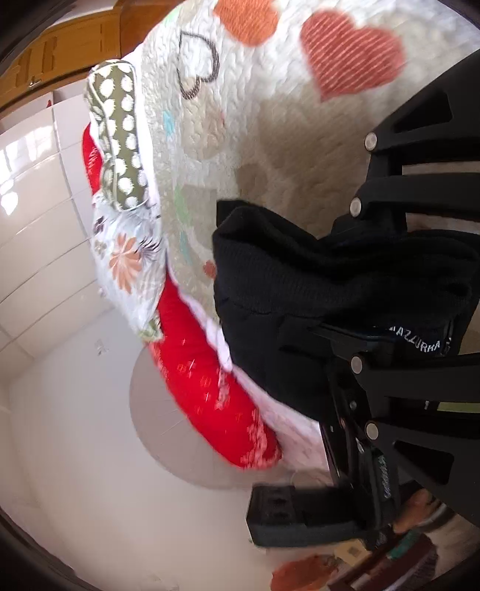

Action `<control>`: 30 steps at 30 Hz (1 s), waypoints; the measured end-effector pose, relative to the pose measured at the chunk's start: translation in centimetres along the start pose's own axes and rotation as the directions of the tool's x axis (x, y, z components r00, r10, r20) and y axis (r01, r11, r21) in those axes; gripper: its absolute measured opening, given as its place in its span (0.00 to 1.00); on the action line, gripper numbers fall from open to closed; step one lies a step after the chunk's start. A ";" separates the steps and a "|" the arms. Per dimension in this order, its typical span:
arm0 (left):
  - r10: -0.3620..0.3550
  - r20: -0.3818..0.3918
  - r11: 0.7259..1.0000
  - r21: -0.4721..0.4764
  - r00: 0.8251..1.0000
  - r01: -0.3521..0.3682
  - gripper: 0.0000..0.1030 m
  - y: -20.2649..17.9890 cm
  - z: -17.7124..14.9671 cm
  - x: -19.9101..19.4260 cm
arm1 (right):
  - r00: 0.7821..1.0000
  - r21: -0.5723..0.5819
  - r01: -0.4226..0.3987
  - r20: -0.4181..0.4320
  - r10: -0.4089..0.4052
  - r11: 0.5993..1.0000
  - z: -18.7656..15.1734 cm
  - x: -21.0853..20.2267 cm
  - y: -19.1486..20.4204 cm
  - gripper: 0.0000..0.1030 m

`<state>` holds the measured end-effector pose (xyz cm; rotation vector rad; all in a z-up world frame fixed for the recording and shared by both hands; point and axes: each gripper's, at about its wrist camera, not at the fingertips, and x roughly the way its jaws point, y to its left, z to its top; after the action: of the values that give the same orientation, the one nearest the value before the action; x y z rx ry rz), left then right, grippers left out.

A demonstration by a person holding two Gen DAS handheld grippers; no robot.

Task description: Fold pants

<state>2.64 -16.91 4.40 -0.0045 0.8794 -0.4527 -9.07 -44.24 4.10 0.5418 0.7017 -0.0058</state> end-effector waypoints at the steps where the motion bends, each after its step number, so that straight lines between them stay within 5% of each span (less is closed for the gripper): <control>1: 0.029 -0.033 1.000 -0.007 0.999 -0.030 0.51 0.7 -0.1 1.3 | 0.999 -0.005 0.024 -0.038 -0.024 1.000 0.1 1.8 -0.3 0.40; 3: 0.088 -0.120 0.995 -0.041 0.989 -0.093 0.65 2.6 -0.7 4.5 | 0.980 -0.025 0.142 -0.135 -0.144 0.990 -0.4 5.3 -1.2 0.41; 5: 0.078 -0.091 0.994 -0.071 0.993 -0.084 0.73 3.2 -1.2 4.6 | 0.969 -0.041 0.173 -0.170 -0.178 0.984 -1.0 6.4 -1.6 0.42; 11: 0.165 0.010 0.986 -0.010 0.986 -0.165 0.72 0.8 -1.6 0.7 | 0.981 -0.076 0.186 -0.048 -0.190 0.980 0.6 1.5 0.2 0.43; 16: 0.221 0.074 0.975 -0.010 0.973 -0.220 0.78 -0.9 -3.0 -1.5 | 0.989 -0.165 0.128 -0.053 -0.138 0.978 2.4 2.7 2.8 0.40; 24: 0.267 0.006 0.964 0.008 0.964 -0.267 0.80 -1.5 -4.0 2.6 | 0.961 -0.191 0.190 -0.164 -0.223 0.963 1.6 10.4 1.7 0.33; 30: 0.256 0.004 0.967 -0.011 0.967 -0.256 0.78 -1.3 -3.1 2.7 | 0.967 -0.205 0.181 -0.140 -0.212 0.962 1.7 7.4 2.7 0.35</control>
<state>1.32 -18.53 0.60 0.0973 0.8630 -0.2065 -1.86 -41.43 1.96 0.2884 0.9016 -0.0813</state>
